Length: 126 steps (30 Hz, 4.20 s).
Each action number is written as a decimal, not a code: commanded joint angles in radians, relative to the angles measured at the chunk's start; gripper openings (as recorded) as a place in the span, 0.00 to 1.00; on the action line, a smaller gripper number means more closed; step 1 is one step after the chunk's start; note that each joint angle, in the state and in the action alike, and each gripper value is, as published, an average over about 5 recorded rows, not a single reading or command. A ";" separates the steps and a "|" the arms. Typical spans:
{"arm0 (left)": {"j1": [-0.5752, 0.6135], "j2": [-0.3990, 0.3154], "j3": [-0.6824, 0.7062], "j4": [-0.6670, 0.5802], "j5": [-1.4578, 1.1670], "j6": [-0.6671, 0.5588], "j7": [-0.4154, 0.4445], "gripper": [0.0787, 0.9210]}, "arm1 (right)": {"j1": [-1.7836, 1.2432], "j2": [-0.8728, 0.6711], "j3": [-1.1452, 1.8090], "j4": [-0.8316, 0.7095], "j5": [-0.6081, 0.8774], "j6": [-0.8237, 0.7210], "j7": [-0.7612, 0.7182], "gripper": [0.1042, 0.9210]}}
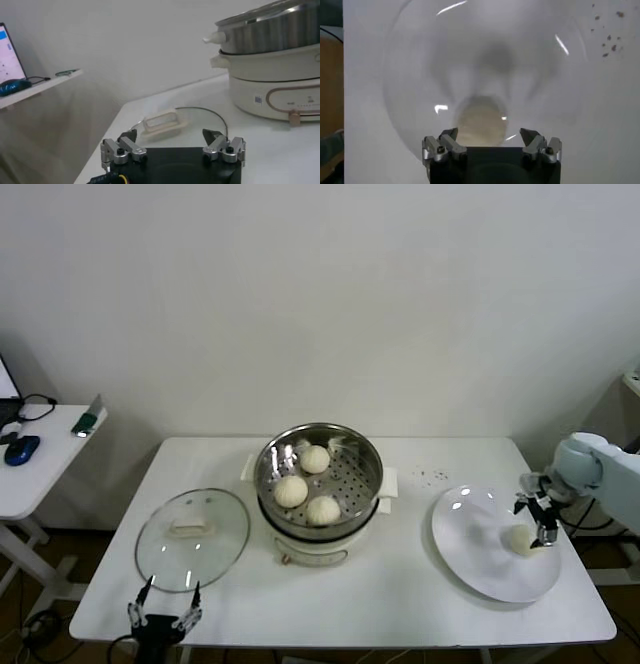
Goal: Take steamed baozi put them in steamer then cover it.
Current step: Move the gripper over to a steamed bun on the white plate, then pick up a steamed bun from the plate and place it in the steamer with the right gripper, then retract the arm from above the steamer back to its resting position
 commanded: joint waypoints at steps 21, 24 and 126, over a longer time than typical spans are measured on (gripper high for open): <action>0.005 -0.014 0.010 -0.010 0.019 0.001 -0.002 0.88 | -0.125 0.019 0.131 -0.065 -0.046 0.004 0.004 0.78; 0.005 -0.016 0.010 -0.014 0.018 0.002 -0.002 0.88 | -0.113 0.019 0.127 -0.063 -0.016 -0.001 0.006 0.75; -0.063 0.036 0.057 0.005 -0.045 -0.020 -0.035 0.88 | 0.743 0.371 -0.644 0.170 0.995 0.105 0.522 0.88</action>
